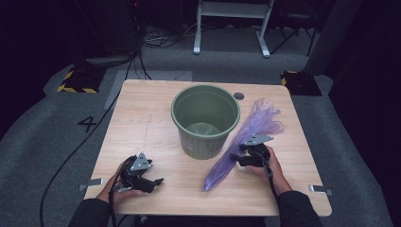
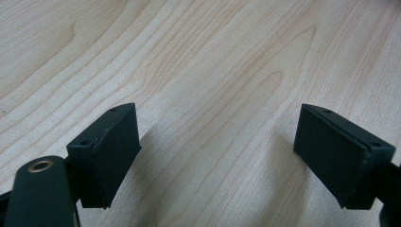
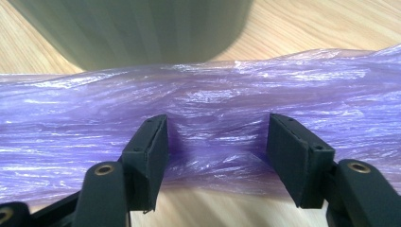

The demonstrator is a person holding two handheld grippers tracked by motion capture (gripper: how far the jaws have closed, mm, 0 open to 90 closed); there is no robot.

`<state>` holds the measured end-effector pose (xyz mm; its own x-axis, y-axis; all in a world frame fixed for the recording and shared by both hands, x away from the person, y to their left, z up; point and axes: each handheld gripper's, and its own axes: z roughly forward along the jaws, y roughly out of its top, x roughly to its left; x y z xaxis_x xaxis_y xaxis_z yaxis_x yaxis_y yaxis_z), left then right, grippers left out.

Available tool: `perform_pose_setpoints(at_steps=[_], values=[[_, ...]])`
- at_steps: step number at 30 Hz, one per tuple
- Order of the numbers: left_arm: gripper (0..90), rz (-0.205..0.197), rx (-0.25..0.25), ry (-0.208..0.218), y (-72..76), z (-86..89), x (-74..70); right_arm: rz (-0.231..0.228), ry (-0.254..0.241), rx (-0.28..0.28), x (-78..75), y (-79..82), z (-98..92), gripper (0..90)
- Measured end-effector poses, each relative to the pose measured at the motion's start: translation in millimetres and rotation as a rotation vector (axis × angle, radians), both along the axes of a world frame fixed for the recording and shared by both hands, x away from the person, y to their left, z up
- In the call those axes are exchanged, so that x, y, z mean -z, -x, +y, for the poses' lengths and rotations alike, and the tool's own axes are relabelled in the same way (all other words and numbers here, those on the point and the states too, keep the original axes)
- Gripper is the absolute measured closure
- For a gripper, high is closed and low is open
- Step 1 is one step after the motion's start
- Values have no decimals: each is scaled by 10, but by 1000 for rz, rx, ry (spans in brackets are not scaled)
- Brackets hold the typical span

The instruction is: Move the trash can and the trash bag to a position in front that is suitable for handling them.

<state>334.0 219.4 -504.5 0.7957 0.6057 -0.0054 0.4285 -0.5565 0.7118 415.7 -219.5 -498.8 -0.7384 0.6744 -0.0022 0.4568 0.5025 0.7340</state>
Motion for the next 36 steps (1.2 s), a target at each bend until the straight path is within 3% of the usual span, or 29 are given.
perform_pose_setpoints(at_steps=[9, 15, 20, 24, 27, 32, 36], values=[[146, -1, 1, 0, -1, 0, 0, 2, -8, 59, 1, 176, -182, 346], [146, -1, 1, 0, -1, 0, 0, -42, -28, -14, -110, 350, -293, 265], [146, 0, 1, 2, -1, 0, 1, -80, -50, -53, -189, 477, -321, 265], [147, 0, 2, 1, -1, 0, 1, -93, -59, -104, -202, 571, -258, 256], [146, 0, 1, 2, -1, 0, 1, -107, -56, -175, -203, 650, -129, 247], [146, 0, 2, 2, -1, 0, 1, -118, -24, -211, -179, 675, 22, 236], [145, 0, 4, 3, -5, -4, 2, -98, -6, -220, -124, 607, 130, 222]])
